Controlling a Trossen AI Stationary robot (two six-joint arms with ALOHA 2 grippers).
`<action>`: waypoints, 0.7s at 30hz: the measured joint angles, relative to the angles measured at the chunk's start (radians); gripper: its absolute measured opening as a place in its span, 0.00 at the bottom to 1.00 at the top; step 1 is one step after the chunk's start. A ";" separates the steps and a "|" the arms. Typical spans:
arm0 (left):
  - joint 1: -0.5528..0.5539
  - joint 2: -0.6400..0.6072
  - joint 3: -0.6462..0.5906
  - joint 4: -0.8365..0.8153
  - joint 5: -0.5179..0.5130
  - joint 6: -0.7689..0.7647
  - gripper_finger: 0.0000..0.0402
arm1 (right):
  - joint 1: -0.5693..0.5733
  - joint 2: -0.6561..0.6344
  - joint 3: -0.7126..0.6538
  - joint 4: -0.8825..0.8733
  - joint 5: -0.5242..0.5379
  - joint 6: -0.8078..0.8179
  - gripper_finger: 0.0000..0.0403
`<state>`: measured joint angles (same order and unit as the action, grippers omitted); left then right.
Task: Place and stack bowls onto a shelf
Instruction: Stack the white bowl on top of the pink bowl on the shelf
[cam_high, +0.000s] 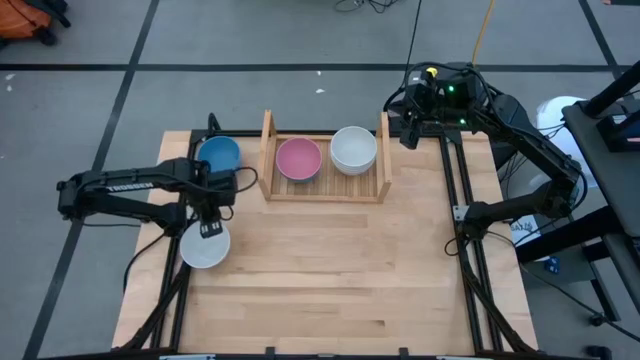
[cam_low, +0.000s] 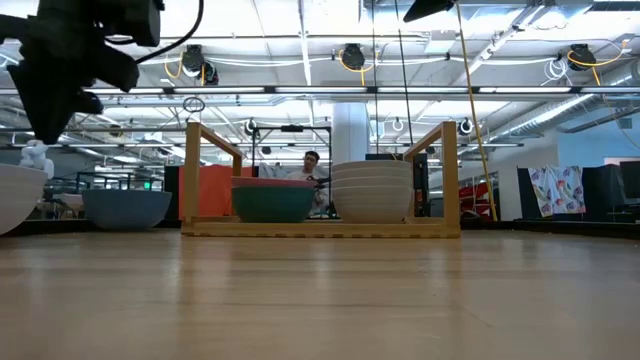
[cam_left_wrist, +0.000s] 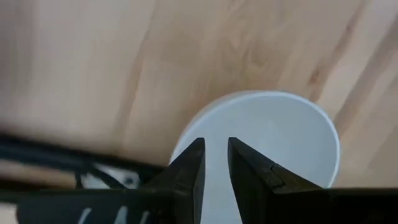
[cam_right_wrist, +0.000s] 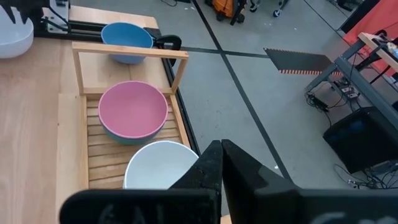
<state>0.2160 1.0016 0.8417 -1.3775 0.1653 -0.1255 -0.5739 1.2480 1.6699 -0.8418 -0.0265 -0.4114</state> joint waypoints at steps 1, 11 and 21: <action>-0.003 0.000 0.000 0.006 0.000 0.045 0.18 | 0.000 0.000 0.000 0.000 0.000 -0.001 0.00; -0.075 0.006 0.000 0.093 0.001 0.146 0.18 | 0.000 0.000 0.000 0.000 0.000 -0.029 0.00; -0.245 0.147 0.000 0.125 0.015 0.227 0.18 | 0.000 0.000 0.000 -0.001 0.000 -0.046 0.00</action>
<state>-0.0289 1.1486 0.8413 -1.2526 0.1804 0.1011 -0.5739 1.2480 1.6699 -0.8425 -0.0261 -0.4574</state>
